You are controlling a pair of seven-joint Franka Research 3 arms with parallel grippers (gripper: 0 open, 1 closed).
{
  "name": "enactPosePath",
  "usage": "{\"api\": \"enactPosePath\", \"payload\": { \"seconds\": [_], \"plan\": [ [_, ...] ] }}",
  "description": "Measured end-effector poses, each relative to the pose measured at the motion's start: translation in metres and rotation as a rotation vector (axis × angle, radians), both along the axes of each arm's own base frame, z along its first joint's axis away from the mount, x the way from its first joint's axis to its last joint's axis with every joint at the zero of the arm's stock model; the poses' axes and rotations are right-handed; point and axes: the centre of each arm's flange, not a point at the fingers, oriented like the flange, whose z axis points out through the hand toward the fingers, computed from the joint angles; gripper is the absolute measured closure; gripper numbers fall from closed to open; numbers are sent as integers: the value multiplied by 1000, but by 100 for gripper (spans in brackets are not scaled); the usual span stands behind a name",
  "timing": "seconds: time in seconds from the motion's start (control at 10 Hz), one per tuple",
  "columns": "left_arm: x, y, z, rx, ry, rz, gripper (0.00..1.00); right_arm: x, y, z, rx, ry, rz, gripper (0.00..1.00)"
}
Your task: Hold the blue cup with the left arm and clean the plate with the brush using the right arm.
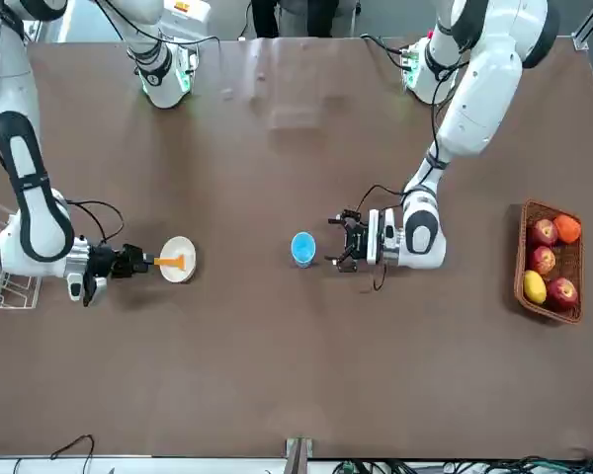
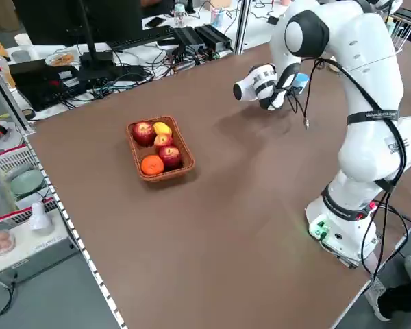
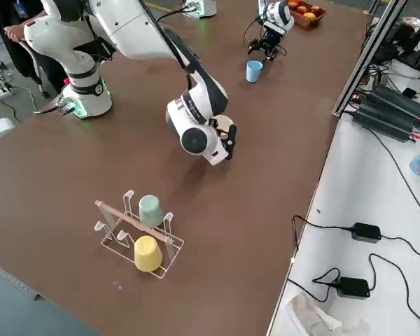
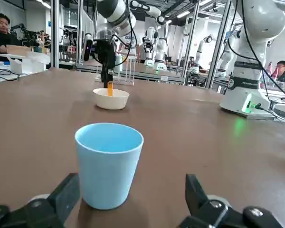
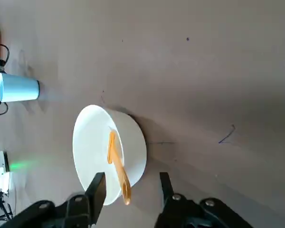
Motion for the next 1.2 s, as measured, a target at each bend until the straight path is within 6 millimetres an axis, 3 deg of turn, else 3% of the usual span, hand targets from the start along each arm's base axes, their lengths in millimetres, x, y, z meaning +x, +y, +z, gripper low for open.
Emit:
{"api": "enactPosePath", "payload": {
  "seconds": [0.5, 1.2],
  "plan": [
    [4, -22, -18, -7, -36, 14, 2, -2, 0, -2, 2, 8, -1, 61],
    [4, -41, -27, 25, -71, 49, 2, -1, 3, 1, 26, 20, -31, 61]
  ]
}}
